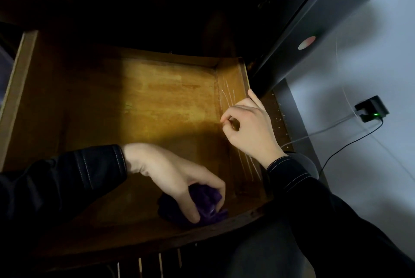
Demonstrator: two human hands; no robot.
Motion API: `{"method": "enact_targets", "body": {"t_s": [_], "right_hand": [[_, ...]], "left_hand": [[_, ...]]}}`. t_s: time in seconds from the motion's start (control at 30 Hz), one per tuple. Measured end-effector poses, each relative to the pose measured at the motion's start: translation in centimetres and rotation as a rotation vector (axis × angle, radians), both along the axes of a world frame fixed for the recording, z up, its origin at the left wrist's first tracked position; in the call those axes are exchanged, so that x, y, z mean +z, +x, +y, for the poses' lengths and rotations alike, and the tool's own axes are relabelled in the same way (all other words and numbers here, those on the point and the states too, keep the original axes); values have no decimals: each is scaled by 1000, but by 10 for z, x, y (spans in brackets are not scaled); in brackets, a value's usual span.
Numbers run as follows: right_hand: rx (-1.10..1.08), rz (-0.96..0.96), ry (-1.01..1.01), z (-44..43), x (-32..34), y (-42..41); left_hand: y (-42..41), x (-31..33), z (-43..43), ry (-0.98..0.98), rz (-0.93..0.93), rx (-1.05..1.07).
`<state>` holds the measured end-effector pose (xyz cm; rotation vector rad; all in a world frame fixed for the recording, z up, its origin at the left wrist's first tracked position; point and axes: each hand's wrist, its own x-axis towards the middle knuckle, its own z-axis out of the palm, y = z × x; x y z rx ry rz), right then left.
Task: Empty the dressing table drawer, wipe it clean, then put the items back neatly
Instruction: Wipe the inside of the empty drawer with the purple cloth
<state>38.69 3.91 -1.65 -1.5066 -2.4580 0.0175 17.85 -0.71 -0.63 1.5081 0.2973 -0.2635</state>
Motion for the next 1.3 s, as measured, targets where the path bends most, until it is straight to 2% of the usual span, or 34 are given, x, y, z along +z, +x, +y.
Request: {"method": "enact_targets", "body": {"t_s": [0.13, 0.27, 0.37, 0.43, 0.57, 0.63, 0.73, 0.93, 1.03, 1.13, 1.2, 1.23, 1.3], "right_hand": [[-7, 9, -26, 0, 2, -1], [3, 3, -11, -1, 2, -1], [-4, -2, -3, -1, 1, 0], [-4, -3, -4, 0, 1, 0], [16, 35, 5, -1, 1, 1], [-2, 119, 12, -2, 2, 3], [-79, 146, 39, 1, 4, 7], [-269, 196, 78, 35, 12, -10], [-305, 254, 102, 39, 9, -13], [-423, 441, 19, 39, 3, -7], [-458, 426, -35, 41, 0, -5], [-443, 384, -49, 43, -1, -4], [-414, 334, -60, 43, -3, -5]], "left_hand": [[11, -4, -14, 99, -52, 131], [8, 2, -10, 104, -133, 71], [5, -3, -4, 106, -45, -3], [10, -14, -10, 150, 17, 30], [22, -31, -22, 153, 4, 266], [26, -38, -24, 155, 5, 374], [27, -47, -20, 158, 11, 563], [15, -55, 5, 35, 29, 1073], [12, -56, 16, -117, -4, 1273], [12, -58, 32, -303, -29, 1428], [19, -60, 52, -386, -57, 1565], [25, -60, 65, -381, -77, 1632], [37, -63, 92, -237, -91, 1765]]}}
